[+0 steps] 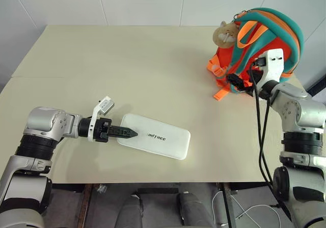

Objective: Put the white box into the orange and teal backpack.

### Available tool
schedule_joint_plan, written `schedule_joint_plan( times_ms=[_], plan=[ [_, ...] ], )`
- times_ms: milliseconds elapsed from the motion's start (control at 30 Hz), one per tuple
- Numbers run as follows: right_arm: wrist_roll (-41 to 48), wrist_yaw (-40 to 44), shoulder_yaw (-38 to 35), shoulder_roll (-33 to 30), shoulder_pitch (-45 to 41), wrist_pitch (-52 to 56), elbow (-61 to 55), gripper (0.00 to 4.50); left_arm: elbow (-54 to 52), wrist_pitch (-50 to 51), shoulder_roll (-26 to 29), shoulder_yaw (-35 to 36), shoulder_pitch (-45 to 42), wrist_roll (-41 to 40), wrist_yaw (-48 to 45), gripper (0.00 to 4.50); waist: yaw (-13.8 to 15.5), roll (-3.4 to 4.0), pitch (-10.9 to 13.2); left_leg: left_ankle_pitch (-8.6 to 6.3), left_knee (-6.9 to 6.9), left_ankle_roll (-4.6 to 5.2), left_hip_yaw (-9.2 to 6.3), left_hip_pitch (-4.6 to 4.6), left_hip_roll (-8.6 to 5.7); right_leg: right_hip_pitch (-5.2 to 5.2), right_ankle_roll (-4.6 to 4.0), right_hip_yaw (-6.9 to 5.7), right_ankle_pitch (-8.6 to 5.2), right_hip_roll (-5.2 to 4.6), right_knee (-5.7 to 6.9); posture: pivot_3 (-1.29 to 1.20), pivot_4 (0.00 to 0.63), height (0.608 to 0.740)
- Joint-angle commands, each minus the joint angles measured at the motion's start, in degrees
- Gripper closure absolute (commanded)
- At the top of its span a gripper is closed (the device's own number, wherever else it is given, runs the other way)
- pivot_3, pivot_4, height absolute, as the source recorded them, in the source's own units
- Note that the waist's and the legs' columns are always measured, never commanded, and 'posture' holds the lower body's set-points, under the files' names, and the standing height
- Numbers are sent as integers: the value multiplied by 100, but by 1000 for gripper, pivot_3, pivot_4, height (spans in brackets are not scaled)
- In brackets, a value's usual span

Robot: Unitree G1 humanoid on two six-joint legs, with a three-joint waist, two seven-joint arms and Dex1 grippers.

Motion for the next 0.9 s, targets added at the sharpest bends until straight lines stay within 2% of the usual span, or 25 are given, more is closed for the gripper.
schedule_joint_plan(
  times_ms=[33,200,267,333,533,667,700,900],
  plan=[
    [113,-255,-414,90,-557,-764,865,0,-113,183,28,687,0,125,786,3172,-8,0,0,0,-1,0,0,0,0,0,0,0,0,0,0,0,150,740],
    [263,-121,-539,295,-1183,-1331,1775,0,-360,571,-369,1699,-1,-287,1227,3174,-85,3,2,0,-3,0,-1,-3,0,0,4,-1,2,-1,-2,0,150,740],
    [271,34,-430,349,-1283,-1409,1852,402,-409,690,-534,2121,-11,-434,1442,3175,-99,3,2,0,-10,0,-1,-6,-1,-3,6,-1,1,-1,-5,0,150,740],
    [273,128,-362,370,-1340,-1428,1890,940,-446,787,-662,2455,-24,-532,1628,3175,-107,4,2,0,-19,-1,-1,-13,-1,-13,8,0,-1,-1,-6,0,150,740],
    [297,278,-241,380,-1410,-1421,1798,3059,-505,928,-807,2992,-48,-683,2014,3175,-116,4,2,9,-50,-18,2,-24,-1,-40,6,1,-5,-1,-2,0,150,740],
    [502,657,-78,380,-1327,-1072,1098,4364,-266,666,-791,3347,-228,-610,2307,3175,-127,6,4,12,-53,-23,6,-24,-1,-46,6,5,-5,-1,2,0,150,740],
    [572,738,-57,371,-1293,-961,894,4500,-141,586,-798,3489,-322,-610,2394,3175,-126,6,4,12,-53,-23,6,-24,0,-47,6,5,-5,-1,3,0,150,740],
    [1168,1159,-3,229,-1052,-1,-502,4500,284,269,-643,3730,-647,-538,2639,3175,-107,6,4,14,-57,-27,6,-24,-1,-47,6,4,-5,-2,1,0,150,740]
  ],
)
